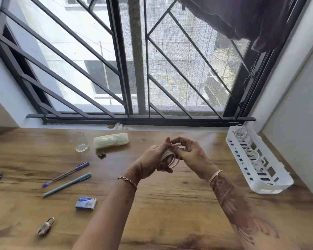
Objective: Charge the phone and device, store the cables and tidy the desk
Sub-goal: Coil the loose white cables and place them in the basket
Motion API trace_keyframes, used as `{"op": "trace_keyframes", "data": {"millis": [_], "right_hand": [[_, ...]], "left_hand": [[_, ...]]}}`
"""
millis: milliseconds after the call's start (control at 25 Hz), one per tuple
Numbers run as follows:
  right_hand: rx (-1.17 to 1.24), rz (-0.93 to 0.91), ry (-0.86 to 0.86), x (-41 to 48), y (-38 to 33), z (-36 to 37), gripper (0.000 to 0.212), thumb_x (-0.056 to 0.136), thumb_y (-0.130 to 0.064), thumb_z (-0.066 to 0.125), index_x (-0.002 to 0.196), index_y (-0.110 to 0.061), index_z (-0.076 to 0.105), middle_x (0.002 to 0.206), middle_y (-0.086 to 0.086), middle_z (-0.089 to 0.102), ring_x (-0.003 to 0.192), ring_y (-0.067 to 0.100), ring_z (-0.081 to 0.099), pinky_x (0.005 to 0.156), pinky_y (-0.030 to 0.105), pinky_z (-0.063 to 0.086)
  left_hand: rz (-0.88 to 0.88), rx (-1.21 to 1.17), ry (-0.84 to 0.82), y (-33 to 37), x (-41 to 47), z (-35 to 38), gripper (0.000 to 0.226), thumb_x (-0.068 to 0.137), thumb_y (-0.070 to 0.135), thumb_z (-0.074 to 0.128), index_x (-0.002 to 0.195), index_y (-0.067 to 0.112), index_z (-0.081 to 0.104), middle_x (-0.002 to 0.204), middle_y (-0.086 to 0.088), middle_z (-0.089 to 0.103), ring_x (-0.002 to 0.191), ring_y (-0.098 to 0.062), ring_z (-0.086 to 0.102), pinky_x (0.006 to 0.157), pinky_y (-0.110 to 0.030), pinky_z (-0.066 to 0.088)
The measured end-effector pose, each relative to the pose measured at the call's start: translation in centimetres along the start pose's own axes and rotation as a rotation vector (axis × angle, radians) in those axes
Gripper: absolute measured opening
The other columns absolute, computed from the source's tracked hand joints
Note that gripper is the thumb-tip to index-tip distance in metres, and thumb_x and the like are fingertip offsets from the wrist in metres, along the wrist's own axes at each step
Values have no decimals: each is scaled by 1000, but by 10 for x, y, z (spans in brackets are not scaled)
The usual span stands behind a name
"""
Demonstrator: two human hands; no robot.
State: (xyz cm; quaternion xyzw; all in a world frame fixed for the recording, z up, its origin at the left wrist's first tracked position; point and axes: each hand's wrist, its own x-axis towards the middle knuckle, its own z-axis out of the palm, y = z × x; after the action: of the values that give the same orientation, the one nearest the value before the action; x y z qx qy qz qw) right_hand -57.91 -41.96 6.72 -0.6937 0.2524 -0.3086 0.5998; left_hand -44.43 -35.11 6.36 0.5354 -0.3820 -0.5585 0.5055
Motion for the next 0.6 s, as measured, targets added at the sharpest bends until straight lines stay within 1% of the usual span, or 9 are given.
{"op": "trace_keyframes", "data": {"millis": [40, 120, 160, 200, 280, 360, 440, 480, 600], "right_hand": [[-1, -5, 28, 1, -1, 1, 11, 88, -13, 65, 95, -4, 66, 90, 19, 70, 74, 21, 68, 72, 29, 57], [29, -8, 97, 3, -2, 3, 4, 86, -12, 67, 90, -10, 67, 89, 17, 69, 72, 20, 67, 70, 27, 56], [38, -12, 130, 4, -3, 3, 2, 85, -12, 68, 88, -12, 68, 88, 15, 68, 70, 19, 67, 70, 28, 56], [34, -15, 158, 4, -4, 4, 2, 85, -12, 69, 87, -13, 68, 89, 13, 69, 70, 19, 67, 70, 30, 57], [29, -8, 179, 3, -4, 4, 5, 83, -13, 71, 89, -12, 69, 91, 12, 71, 73, 22, 69, 72, 32, 58], [41, 16, 164, 1, -3, 5, 9, 84, -11, 70, 92, -9, 69, 93, 15, 71, 74, 25, 70, 73, 35, 59], [74, 53, 161, 0, -3, 7, 9, 85, -11, 68, 94, -7, 68, 93, 15, 68, 72, 25, 68, 73, 39, 58], [111, 85, 164, 0, -2, 9, 10, 86, -11, 68, 94, -6, 67, 93, 15, 67, 71, 24, 67, 72, 39, 58], [330, 219, 173, -1, 1, 12, 11, 89, -9, 64, 99, -4, 63, 90, 13, 66, 69, 20, 65, 65, 31, 58]], "left_hand": [[30, 14, 37, -1, 2, 3, 61, 88, 58, 42, 91, -1, 59, 51, -2, 48, 38, -11, 37, 50, -31, 54], [92, 13, 157, -1, 2, 13, 59, 92, 52, 44, 67, 0, 57, 46, 0, 49, 35, -10, 37, 48, -29, 50], [125, 1, 236, -2, 1, 18, 55, 94, 47, 45, 61, 5, 55, 45, 1, 50, 34, -10, 38, 45, -28, 48], [159, -12, 322, -3, 1, 22, 51, 95, 43, 47, 59, 8, 55, 45, 1, 50, 35, -10, 40, 43, -26, 45], [224, -31, 484, -5, 2, 22, 40, 92, 38, 57, 62, 11, 58, 50, 0, 53, 39, -10, 43, 39, -22, 41], [252, -32, 586, -8, 3, 15, 32, 87, 37, 66, 66, 13, 59, 55, 0, 56, 45, -11, 47, 41, -22, 40], [258, -18, 628, -11, 4, 13, 28, 85, 37, 68, 72, 15, 57, 57, 1, 57, 47, -11, 51, 44, -25, 42], [262, -7, 647, -12, 4, 14, 26, 85, 38, 67, 77, 15, 57, 59, 0, 59, 50, -13, 53, 47, -27, 45], [311, 68, 667, -15, 3, 18, 28, 90, 41, 59, 91, 13, 57, 72, -4, 67, 60, -15, 61, 57, -34, 53]]}}
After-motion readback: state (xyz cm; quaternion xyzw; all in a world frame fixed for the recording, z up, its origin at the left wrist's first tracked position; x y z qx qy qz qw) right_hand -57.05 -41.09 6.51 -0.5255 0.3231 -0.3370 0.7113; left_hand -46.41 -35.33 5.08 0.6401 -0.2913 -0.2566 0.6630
